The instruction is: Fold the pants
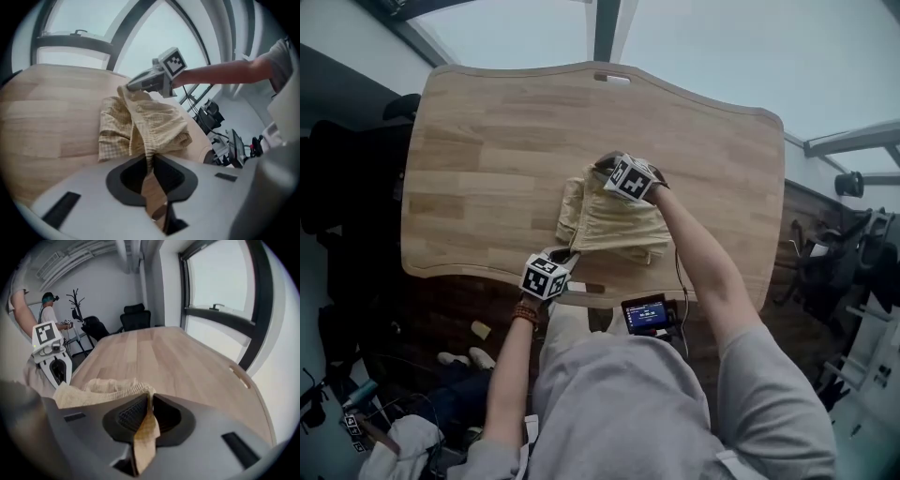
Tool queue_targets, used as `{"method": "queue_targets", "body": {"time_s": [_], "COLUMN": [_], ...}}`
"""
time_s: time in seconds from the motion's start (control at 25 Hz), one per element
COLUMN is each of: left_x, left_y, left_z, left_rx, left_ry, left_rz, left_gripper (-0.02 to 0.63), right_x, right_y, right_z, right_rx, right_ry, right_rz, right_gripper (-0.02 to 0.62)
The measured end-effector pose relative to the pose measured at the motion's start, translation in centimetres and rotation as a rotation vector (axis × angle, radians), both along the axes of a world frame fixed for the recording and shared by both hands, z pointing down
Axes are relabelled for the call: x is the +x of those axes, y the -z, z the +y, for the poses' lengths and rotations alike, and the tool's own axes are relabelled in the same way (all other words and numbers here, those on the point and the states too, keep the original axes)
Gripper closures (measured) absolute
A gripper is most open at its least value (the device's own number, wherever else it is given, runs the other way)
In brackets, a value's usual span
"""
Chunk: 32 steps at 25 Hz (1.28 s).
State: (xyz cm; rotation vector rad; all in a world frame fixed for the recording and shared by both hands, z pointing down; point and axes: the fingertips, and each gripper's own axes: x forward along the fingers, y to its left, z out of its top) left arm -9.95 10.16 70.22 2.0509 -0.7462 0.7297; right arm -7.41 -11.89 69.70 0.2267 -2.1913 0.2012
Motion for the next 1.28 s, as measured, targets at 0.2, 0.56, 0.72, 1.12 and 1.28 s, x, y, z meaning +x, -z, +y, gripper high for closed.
{"method": "queue_targets", "body": {"time_s": [0.2,0.56,0.72,1.12,1.28], "left_x": [-3.4,0.9,1.9,4.2,3.4], "left_y": [1.7,1.6,-3.0,-3.0,3.3], "left_z": [1.0,-3.3,-1.9,-3.8,-6.4], "left_rx": [0.045,0.254,0.160,0.098,0.258], "left_ry": [-0.116,-0.379,-0.462,-0.314,-0.148], "left_rz": [-0.098,-0.300,-0.356,-0.351,-0.226], "left_gripper": [0.493,0.491,0.508,0.514,0.514], "right_x": [2.4,8.9,10.3,12.8,12.9], "right_y": [1.8,3.7,-0.5,-3.1,4.2], "right_z": [1.2,13.6,16.7,13.7,11.9], "right_rx": [0.053,0.076,0.036,-0.060,0.049], "right_ry": [-0.052,-0.051,-0.054,-0.117,-0.197], "right_rz": [-0.017,-0.031,0.088,0.063,-0.103], "right_gripper": [0.463,0.502,0.502,0.509,0.545]}}
